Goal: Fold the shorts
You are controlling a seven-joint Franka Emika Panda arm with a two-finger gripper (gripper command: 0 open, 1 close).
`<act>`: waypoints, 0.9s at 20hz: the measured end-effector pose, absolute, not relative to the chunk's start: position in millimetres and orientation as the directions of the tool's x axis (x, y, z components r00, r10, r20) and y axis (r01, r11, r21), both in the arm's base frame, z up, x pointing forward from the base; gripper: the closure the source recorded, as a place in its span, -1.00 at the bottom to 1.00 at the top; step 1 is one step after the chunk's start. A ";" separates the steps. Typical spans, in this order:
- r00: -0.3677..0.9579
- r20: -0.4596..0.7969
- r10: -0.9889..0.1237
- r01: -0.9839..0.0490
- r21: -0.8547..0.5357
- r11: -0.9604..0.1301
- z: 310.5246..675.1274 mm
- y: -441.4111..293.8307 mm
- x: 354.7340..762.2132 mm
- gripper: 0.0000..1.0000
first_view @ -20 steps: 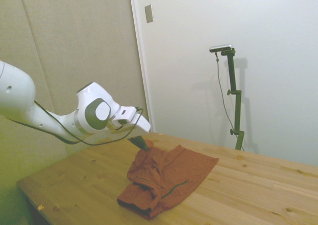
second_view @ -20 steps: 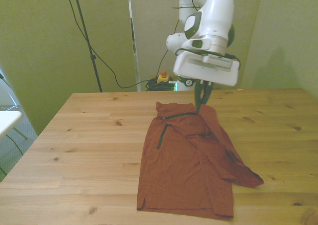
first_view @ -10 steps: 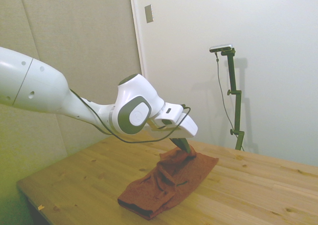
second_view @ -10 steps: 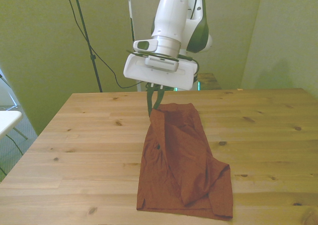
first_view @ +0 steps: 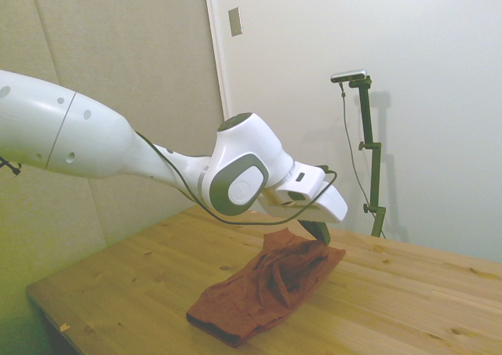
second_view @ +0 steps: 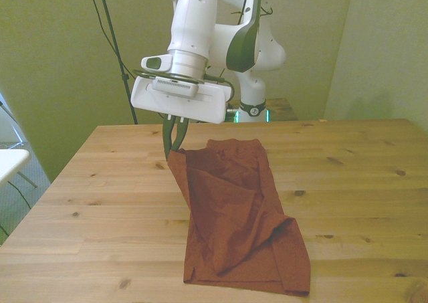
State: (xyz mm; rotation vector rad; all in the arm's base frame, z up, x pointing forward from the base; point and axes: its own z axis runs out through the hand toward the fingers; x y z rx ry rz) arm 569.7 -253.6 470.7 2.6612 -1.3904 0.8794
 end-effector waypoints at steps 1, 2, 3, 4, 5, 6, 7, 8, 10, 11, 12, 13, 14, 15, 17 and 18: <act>0.441 0.480 -0.759 -0.764 -0.244 -0.598 472.0 -259.4 569.2 -1.00; 0.437 0.479 -0.762 -0.765 -0.247 -0.594 474.1 -264.1 568.4 -1.00; 0.435 0.479 -0.762 -0.766 -0.249 -0.593 476.1 -267.7 567.9 -1.00; 0.435 0.479 -0.763 -0.766 -0.248 -0.593 477.5 -269.6 567.5 -1.00; 0.436 0.478 -0.763 -0.767 -0.247 -0.592 478.1 -270.3 567.4 -1.00; 0.437 0.476 -0.763 -0.767 -0.246 -0.593 478.4 -270.3 567.5 -1.00; 0.437 0.476 -0.763 -0.767 -0.246 -0.593 478.5 -270.1 567.7 -1.00; 0.438 0.476 -0.762 -0.766 -0.246 -0.594 478.6 -269.4 568.0 -1.00; 0.444 0.474 -0.761 -0.765 -0.241 -0.597 478.4 -266.8 568.8 -1.00; 0.449 0.464 -0.764 -0.771 -0.230 -0.593 478.3 -263.2 568.7 -1.00; 0.449 0.448 -0.773 -0.784 -0.216 -0.582 478.5 -256.8 567.7 -1.00; 0.450 0.427 -0.785 -0.798 -0.203 -0.568 479.1 -246.9 565.1 -1.00; 0.457 0.401 -0.794 -0.805 -0.193 -0.561 480.4 -231.9 560.3 -1.00; 0.469 0.372 -0.801 -0.808 -0.187 -0.559 481.4 -213.4 553.1 -1.00; 0.503 0.310 -0.806 -0.803 -0.176 -0.569 481.9 -168.5 531.5 -1.00; 0.520 0.283 -0.806 -0.800 -0.169 -0.576 482.1 -145.9 518.1 -1.00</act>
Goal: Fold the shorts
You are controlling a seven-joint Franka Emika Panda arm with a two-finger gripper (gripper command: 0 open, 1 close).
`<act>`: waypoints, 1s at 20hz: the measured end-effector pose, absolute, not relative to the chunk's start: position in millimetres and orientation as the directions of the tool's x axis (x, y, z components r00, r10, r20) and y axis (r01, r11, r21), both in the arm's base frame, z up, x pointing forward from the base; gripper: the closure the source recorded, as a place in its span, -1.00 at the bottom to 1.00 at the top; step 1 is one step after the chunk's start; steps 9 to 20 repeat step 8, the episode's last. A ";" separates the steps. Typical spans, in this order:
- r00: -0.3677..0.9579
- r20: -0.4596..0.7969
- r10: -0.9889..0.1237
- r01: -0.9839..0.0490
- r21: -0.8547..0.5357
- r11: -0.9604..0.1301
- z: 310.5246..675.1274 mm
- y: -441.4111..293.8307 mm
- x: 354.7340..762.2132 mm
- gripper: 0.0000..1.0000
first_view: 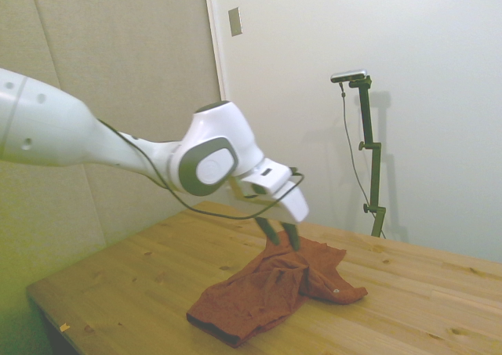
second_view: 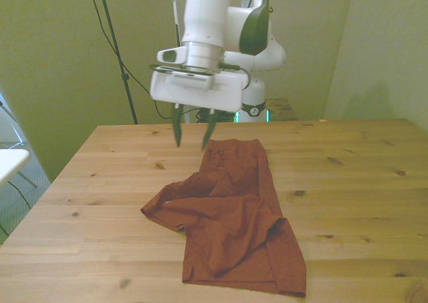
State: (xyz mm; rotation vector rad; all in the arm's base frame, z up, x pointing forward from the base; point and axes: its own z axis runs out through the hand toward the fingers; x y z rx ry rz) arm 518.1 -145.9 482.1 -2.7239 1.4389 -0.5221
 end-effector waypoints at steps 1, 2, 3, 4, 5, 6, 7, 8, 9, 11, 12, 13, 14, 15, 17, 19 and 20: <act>0.533 0.259 -0.805 -0.799 -0.159 -0.580 481.8 -124.0 503.7 -1.00; 0.545 0.241 -0.803 -0.797 -0.149 -0.585 481.7 -103.5 488.2 -1.00; 0.556 0.231 -0.798 -0.793 -0.141 -0.593 481.5 -85.1 473.7 -1.00; 0.565 0.221 -0.795 -0.790 -0.133 -0.599 479.8 -67.4 459.0 -1.00; 0.575 0.213 -0.790 -0.786 -0.126 -0.606 477.0 -51.1 443.9 -1.00; 0.583 0.212 -0.784 -0.781 -0.120 -0.613 472.7 -36.6 429.2 -1.00; 0.589 0.206 -0.781 -0.778 -0.118 -0.617 467.4 -24.2 414.9 -1.00; 0.597 0.192 -0.779 -0.773 -0.123 -0.622 462.3 -14.0 402.3 -1.00; 0.597 0.192 -0.779 -0.773 -0.123 -0.622 462.3 -14.0 402.3 -1.00; 0.597 0.192 -0.779 -0.773 -0.123 -0.622 462.3 -14.0 402.3 -1.00; 0.597 0.192 -0.779 -0.773 -0.123 -0.622 462.3 -14.0 402.3 -1.00; 0.597 0.192 -0.779 -0.773 -0.123 -0.622 462.3 -14.0 402.3 -1.00; 0.597 0.192 -0.779 -0.773 -0.123 -0.622 462.3 -14.0 402.3 -1.00; 0.597 0.192 -0.779 -0.773 -0.123 -0.622 462.3 -14.0 402.3 -1.00; 0.597 0.192 -0.779 -0.773 -0.123 -0.622 462.3 -14.0 402.3 -1.00; 0.597 0.192 -0.779 -0.773 -0.123 -0.622 462.3 -14.0 402.3 -1.00; 0.597 0.192 -0.779 -0.773 -0.123 -0.622 462.3 -14.0 402.3 -1.00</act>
